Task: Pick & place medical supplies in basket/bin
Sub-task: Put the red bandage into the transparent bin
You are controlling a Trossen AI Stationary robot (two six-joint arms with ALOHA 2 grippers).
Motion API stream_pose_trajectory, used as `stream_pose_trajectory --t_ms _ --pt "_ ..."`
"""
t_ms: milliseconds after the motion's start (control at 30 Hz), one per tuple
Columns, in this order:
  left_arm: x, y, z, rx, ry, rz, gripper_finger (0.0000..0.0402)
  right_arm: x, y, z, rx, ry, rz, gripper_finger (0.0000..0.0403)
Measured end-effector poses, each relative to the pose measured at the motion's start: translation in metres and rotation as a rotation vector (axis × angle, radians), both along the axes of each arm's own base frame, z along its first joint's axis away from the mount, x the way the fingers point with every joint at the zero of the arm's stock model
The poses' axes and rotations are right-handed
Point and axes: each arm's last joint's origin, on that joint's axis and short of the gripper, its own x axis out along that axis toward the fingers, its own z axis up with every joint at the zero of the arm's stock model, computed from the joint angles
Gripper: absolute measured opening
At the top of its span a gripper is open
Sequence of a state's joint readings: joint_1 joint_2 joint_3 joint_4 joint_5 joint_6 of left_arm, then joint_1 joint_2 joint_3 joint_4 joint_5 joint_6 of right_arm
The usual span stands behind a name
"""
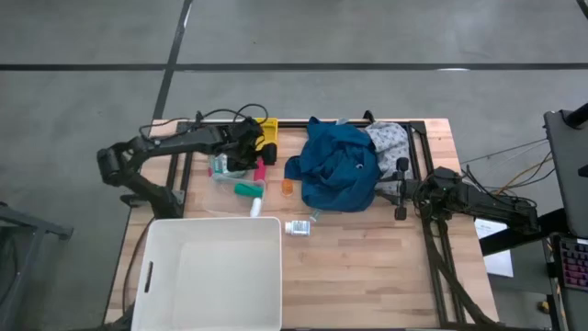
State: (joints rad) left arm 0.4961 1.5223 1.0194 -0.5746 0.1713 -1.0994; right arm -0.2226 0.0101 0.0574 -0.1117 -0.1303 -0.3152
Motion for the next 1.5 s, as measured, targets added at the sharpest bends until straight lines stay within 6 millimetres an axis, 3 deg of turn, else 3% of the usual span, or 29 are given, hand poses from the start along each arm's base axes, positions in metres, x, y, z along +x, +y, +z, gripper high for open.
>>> stream_pose_trajectory --t_ms 367,1167,1500 --pt "0.027 0.018 -0.003 -0.014 0.236 -0.027 0.0322 0.000 0.000 0.000 0.000 0.000 0.000 0.0148" --pt "0.039 0.026 -0.047 -0.017 0.368 -0.004 0.0308 0.000 0.000 0.000 0.000 0.000 -0.002 0.0148" --pt "0.036 0.026 -0.057 0.008 0.435 0.007 0.0301 0.000 0.000 0.000 0.000 -0.001 -0.001 0.0148"
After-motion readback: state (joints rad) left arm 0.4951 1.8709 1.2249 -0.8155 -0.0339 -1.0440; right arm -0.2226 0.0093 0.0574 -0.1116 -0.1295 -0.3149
